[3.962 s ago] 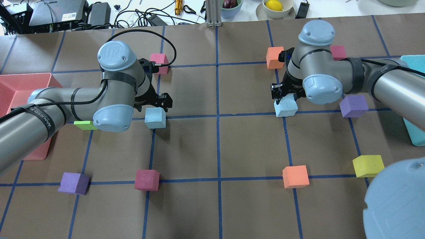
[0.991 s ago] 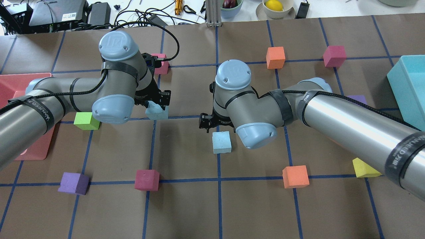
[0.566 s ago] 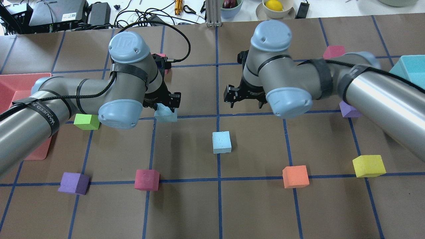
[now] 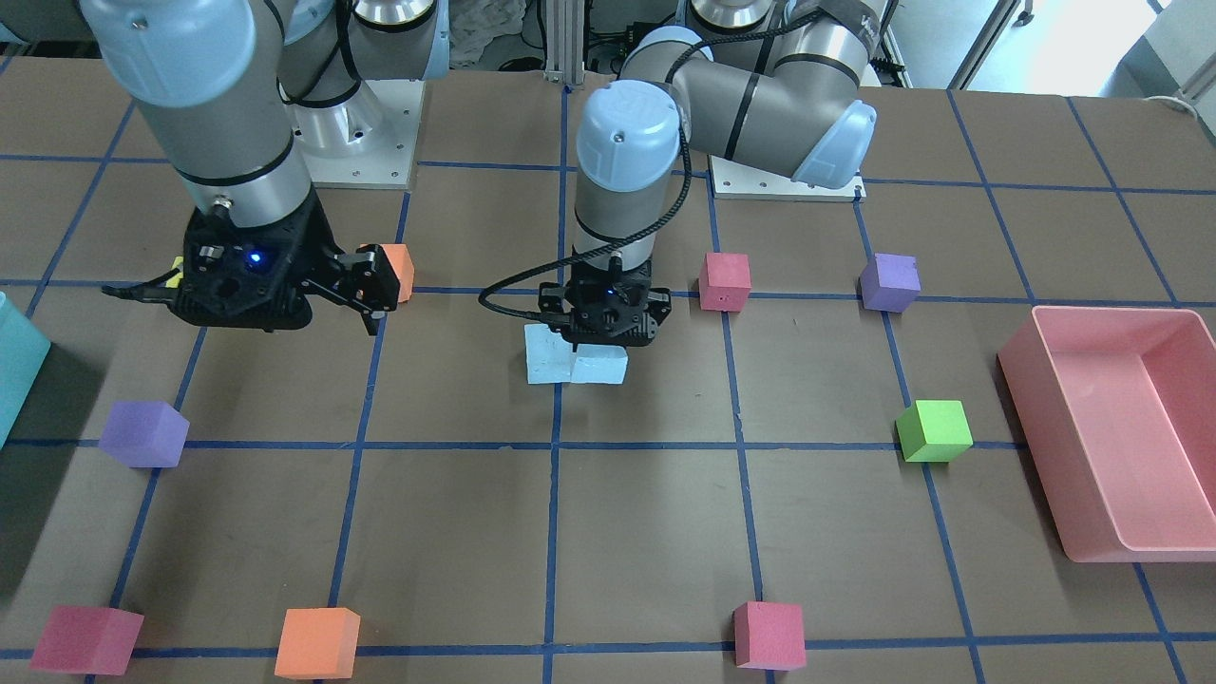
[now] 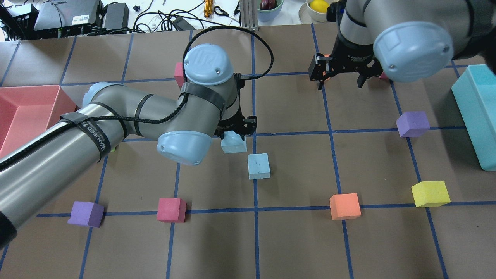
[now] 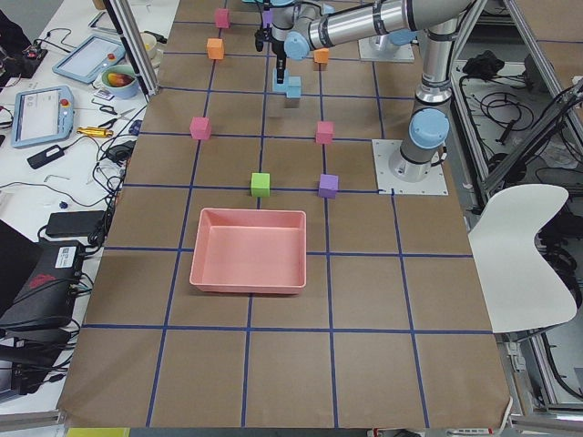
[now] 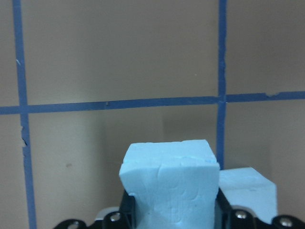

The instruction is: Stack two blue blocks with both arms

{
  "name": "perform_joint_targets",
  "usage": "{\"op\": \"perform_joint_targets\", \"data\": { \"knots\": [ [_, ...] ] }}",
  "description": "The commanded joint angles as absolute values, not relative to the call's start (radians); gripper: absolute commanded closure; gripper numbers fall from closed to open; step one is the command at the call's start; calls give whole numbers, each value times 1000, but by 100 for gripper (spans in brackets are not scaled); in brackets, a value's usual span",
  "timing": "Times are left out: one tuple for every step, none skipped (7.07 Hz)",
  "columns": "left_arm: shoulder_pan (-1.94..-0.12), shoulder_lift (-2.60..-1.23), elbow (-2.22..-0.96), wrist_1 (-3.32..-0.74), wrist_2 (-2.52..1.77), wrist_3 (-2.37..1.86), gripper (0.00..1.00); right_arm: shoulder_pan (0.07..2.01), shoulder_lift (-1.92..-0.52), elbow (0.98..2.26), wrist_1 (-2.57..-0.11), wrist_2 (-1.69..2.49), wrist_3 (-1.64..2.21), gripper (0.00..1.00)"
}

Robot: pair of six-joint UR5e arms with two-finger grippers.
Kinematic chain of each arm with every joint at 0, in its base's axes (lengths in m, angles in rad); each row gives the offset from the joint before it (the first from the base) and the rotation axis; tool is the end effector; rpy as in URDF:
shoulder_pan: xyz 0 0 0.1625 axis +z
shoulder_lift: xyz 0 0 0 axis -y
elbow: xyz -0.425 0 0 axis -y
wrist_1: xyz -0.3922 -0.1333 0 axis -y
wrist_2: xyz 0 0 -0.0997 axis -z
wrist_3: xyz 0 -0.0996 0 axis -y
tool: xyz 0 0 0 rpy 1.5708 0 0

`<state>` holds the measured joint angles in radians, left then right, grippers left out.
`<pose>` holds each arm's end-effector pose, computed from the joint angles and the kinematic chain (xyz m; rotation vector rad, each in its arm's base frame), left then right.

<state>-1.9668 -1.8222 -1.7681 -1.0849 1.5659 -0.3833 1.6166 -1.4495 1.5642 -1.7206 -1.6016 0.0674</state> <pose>-0.3404 -0.4673 0.3082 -0.0200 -3.1225 0.0508 0.1550 -0.5376 0.4435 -0.0344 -3.1121 0.0573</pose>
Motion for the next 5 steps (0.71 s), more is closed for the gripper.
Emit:
{"op": "perform_joint_targets", "data": {
  "knots": [
    [-2029, -1830, -1704, -1183, 1562, -501, 92, 1549, -1460, 1537, -1663, -1595, 52, 0],
    [-2029, -1848, -1706, -1181, 1562, -497, 92, 1551, -1465, 1525, -1661, -1592, 52, 0],
    [-2029, -1873, -1703, -1178, 1560, -506, 92, 1551, -1479, 1525, -1657, -1598, 52, 0],
    [-2034, -1887, -1700, -1178, 1557, -509, 93, 1555, -1505, 1532, -1655, -1595, 51, 0],
    [-2042, -1899, -1706, -1175, 1559, -511, 93, 1552, -1514, 1531, -1614, -1595, 48, 0]
  ]
}}
